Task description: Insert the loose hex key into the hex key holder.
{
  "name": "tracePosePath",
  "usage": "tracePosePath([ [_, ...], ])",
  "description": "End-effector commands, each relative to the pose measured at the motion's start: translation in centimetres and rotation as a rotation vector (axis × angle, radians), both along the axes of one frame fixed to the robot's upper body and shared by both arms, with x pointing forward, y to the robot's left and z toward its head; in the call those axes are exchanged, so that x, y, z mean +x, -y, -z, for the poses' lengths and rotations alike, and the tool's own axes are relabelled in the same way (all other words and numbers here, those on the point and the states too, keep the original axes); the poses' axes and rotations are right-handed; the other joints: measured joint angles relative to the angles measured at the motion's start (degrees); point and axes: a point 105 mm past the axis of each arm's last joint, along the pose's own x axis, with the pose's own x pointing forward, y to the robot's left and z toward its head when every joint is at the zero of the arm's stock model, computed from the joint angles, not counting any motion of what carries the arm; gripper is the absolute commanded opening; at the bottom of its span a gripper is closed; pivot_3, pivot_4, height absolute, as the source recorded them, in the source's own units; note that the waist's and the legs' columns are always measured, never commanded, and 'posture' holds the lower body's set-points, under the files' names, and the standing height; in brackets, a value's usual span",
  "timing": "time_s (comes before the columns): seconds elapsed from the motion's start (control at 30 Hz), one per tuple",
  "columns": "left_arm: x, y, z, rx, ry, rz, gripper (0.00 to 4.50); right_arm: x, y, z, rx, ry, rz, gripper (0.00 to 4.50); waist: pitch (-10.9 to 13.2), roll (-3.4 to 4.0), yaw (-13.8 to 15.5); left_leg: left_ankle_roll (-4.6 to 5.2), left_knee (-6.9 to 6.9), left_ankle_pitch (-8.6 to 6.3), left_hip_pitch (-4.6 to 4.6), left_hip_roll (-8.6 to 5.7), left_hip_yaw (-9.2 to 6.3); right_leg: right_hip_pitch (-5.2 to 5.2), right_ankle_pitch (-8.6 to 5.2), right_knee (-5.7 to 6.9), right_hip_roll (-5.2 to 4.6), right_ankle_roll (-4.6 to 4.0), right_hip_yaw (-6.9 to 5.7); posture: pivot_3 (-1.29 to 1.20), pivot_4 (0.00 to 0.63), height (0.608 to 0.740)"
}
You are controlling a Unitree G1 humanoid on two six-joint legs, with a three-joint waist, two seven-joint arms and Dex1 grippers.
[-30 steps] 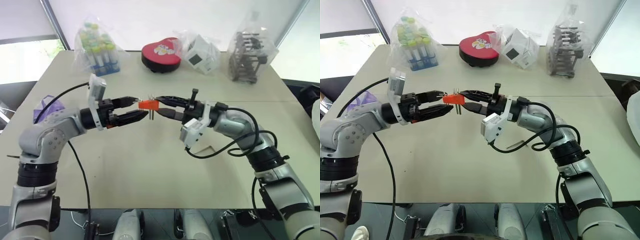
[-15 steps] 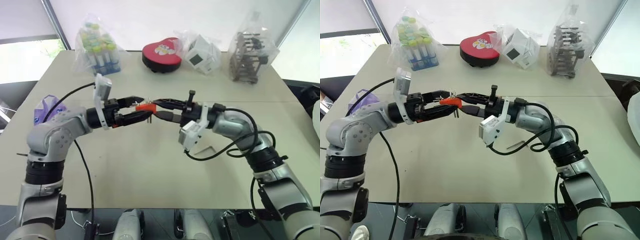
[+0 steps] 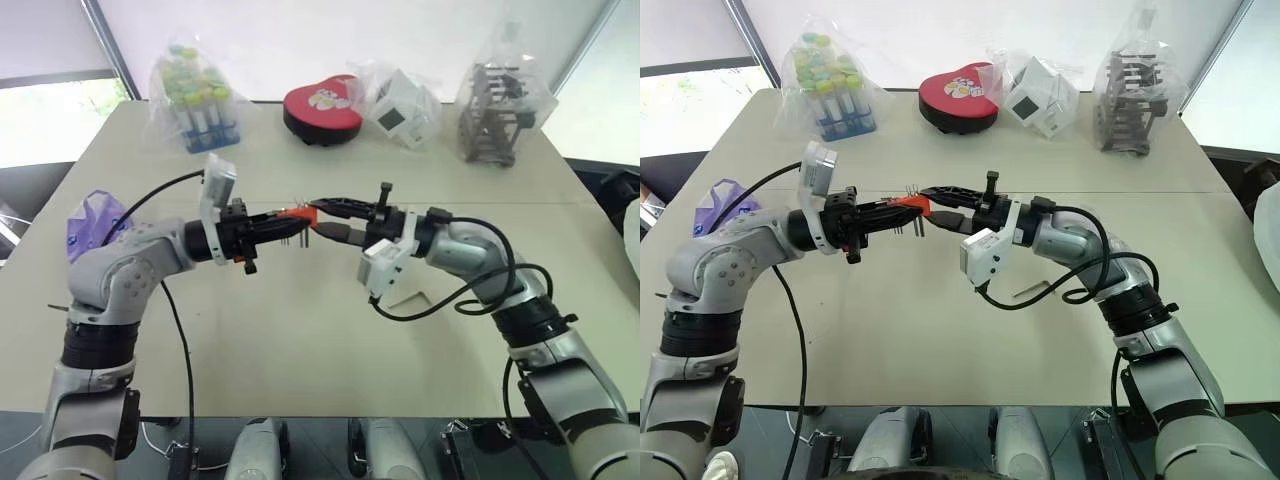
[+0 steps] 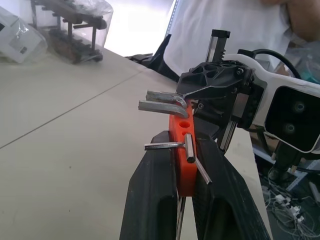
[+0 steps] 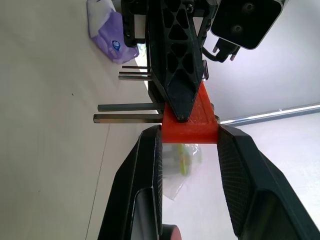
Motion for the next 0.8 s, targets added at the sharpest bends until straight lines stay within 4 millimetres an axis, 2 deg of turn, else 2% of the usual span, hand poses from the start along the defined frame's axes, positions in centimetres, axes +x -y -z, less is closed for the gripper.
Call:
tracePosePath([
  [0.03,0.5,-0.2,-1.0,-0.004,0.051,-0.029,0.07,-1.9,-0.8,-1.1,0.006,0.059,-0.091,0.98,0.0,0.0,0.01,0.0,0.0,0.0,0.0,0.0,0.0,0.0,0.0,0.0,0.0,0.0,0.0,0.0,0.15,0.74],
  [0.17,0.3,0.0,-0.8,0.006,0.061,-0.023,0.0,-1.6,-0.6,-0.7,-0.009,0.039,-0.072,2.91,0.01,0.0,0.01,0.0,0.0,0.0,0.0,0.0,-0.01,0.0,-0.01,0.0,0.0,-0.01,0.0,0.0,0.15,0.74],
  [0.2,0.3,0.0,-0.7,0.014,0.066,-0.025,0.0,-1.6,-0.6,-0.7,-0.012,0.037,-0.071,3.52,0.01,-0.01,0.01,0.0,0.0,0.0,0.0,0.0,-0.03,0.0,-0.01,0.0,0.0,-0.01,0.0,0.0,0.15,0.74],
  [0.23,0.3,0.0,-0.5,0.03,0.074,-0.03,0.0,-1.6,-0.5,-0.6,-0.011,0.031,-0.073,3.87,0.01,0.0,0.01,0.0,0.0,0.0,0.0,0.0,-0.03,0.0,-0.01,0.0,0.0,0.0,0.0,0.0,0.15,0.74],
  [0.37,0.3,-0.2,0.0,0.069,0.129,-0.071,0.0,-0.8,1.0,0.2,-0.025,-0.067,-0.005,3.87,0.01,-0.01,0.11,0.0,0.0,0.0,0.0,0.0,-0.02,0.0,-0.01,-0.01,0.0,-0.01,0.0,0.0,0.15,0.74],
  [0.47,0.3,-0.4,0.0,0.094,0.209,-0.135,0.0,1.6,4.7,1.4,0.069,-0.421,0.227,3.87,0.02,-0.03,0.31,0.0,0.01,0.0,-0.02,0.0,-0.02,0.02,-0.03,-0.02,-0.02,-0.04,0.0,0.0,0.15,0.74],
  [0.57,0.3,-0.2,0.0,0.081,0.264,-0.184,0.0,2.2,8.1,2.2,0.211,-0.811,0.424,3.87,0.03,-0.02,0.58,0.01,0.04,-0.01,-0.04,0.01,-0.08,0.04,-0.03,-0.03,-0.08,-0.05,0.0,0.0,0.15,0.74],
  [0.63,0.2,0.1,0.2,0.084,0.298,-0.206,0.0,1.9,9.8,2.2,0.3,-1.013,0.536,3.87,0.04,0.0,0.52,0.02,0.07,-0.01,-0.04,0.02,-0.11,0.04,-0.02,-0.02,-0.1,-0.07,0.01,0.0,0.15,0.74],
  [0.7,0.3,0.4,0.4,0.066,0.309,-0.23,0.0,0.5,11.3,3.0,0.28,-1.19,0.642,3.87,0.05,0.03,0.51,0.04,0.07,-0.02,-0.03,0.04,-0.13,0.02,-0.03,-0.02,-0.1,-0.09,0.0,0.0,0.15,0.74],
  [0.8,0.5,0.9,0.7,0.049,0.309,-0.234,0.0,-1.1,13.0,3.7,0.256,-1.31,0.751,3.87,0.05,0.01,0.59,0.1,0.02,-0.06,-0.03,0.04,-0.17,0.01,-0.05,-0.05,-0.07,-0.11,-0.02,0.0,0.15,0.74],
])
